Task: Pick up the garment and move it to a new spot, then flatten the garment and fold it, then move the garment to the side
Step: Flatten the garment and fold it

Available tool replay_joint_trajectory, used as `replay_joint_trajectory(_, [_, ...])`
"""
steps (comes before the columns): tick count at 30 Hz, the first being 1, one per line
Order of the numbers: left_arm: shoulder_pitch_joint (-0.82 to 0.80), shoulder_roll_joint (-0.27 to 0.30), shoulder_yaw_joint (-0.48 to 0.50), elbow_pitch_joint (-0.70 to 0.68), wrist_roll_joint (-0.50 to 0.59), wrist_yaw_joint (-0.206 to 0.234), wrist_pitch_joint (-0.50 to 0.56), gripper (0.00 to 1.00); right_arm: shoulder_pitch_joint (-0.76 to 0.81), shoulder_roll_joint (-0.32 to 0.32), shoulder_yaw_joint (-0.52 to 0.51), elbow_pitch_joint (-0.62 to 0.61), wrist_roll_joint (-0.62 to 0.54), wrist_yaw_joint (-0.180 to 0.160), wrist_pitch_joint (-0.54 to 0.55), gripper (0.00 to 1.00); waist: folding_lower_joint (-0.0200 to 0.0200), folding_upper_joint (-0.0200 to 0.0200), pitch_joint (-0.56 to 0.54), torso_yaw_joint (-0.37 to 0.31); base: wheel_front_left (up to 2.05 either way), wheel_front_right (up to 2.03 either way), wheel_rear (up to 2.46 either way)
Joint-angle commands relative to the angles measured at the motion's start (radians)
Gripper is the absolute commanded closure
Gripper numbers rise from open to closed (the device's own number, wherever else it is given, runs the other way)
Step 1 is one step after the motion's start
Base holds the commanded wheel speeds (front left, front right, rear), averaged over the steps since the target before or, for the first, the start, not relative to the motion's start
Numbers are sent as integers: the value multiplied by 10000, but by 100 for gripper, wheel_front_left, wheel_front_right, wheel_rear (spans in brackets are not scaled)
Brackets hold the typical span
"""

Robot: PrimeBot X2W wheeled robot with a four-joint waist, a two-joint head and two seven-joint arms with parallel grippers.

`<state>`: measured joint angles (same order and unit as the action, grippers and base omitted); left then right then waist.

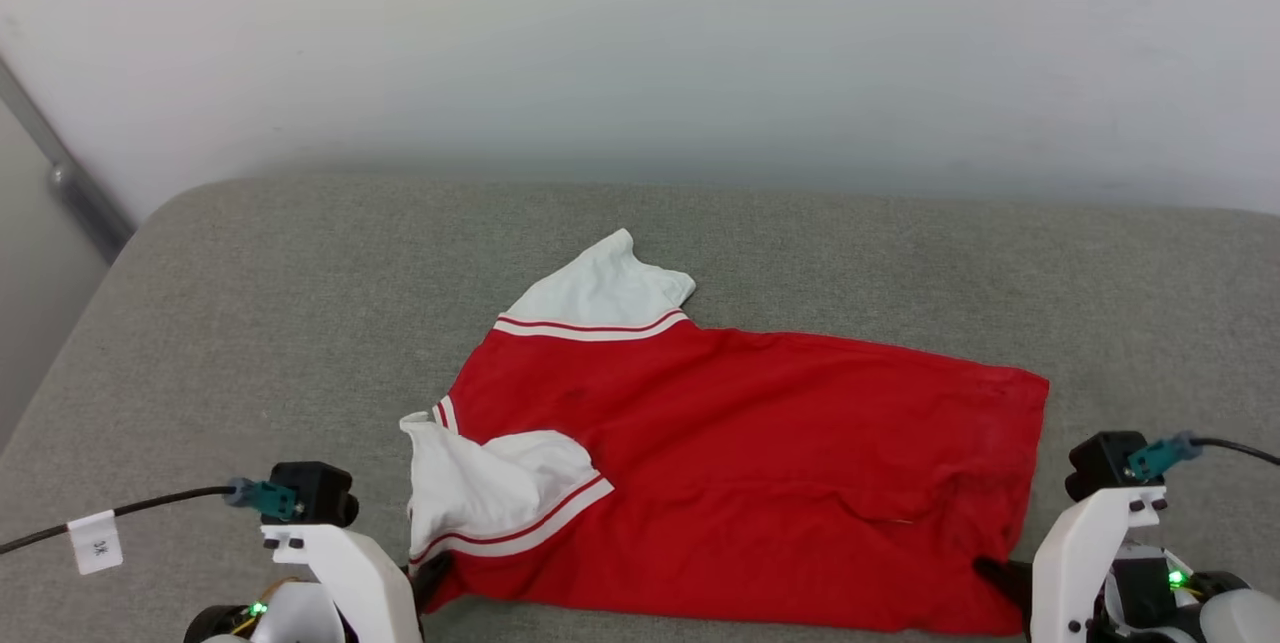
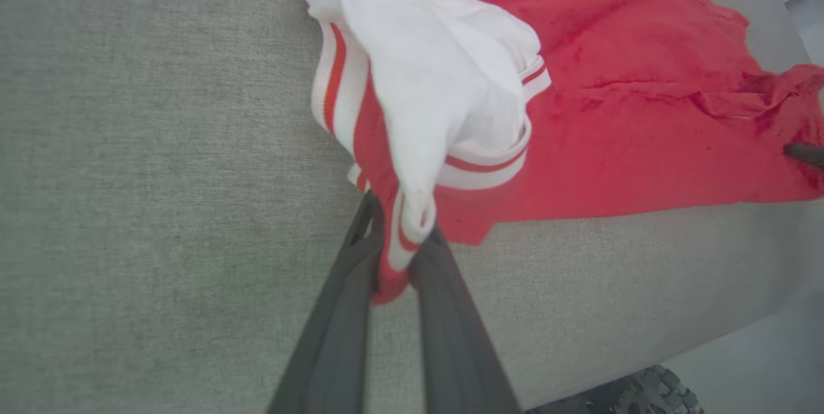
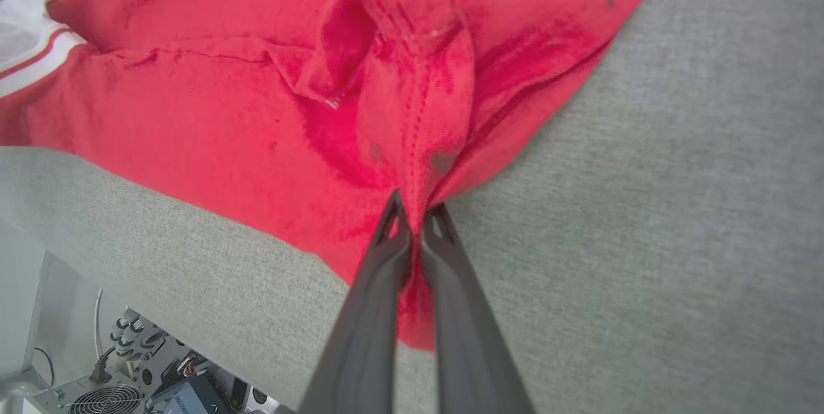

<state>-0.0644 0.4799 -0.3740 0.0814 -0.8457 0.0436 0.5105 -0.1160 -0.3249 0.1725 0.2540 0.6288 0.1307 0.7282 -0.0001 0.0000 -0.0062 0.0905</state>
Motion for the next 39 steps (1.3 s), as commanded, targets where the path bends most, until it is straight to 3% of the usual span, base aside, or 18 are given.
replay_joint_trajectory(1, [-62,-86,16,148,-12,-64,-97,2,187,57,-50,1,-68,0,-193,0,1,0,45,12,0,0,0])
replay_joint_trajectory(5, [-311,-240,136,588,178,88,-576,0,450,132,-148,-265,-469,0,-1305,0,1,0,10,-136,0,0,0])
replay_joint_trajectory(11, [-547,-211,622,651,722,508,-1870,0,955,432,-785,-1166,-1591,0,-3944,0,1,0,-263,-454,0,0,0])
replay_joint_trajectory(18, [-1037,-302,957,449,1386,951,-3137,0,1394,1097,-1590,-2325,-2872,-1,-5742,0,1,0,-339,-875,0,0,0])
replay_joint_trajectory(21, [-1464,-318,1014,510,1638,1043,-3496,0,1475,1423,-1782,-2848,-3208,0,-6023,0,1,0,-210,-1132,0,0,0])
replay_joint_trajectory(31, [-4364,-279,1028,1531,1681,593,-3124,0,186,1628,-1437,-3805,-3336,-1,-6040,0,1,0,1870,-2022,0,0,0])
replay_joint_trajectory(39, [-7102,-68,234,3103,1316,-608,-698,0,-820,1598,-1035,-3742,-3212,0,-6065,0,1,0,3154,-2421,0,0,0])
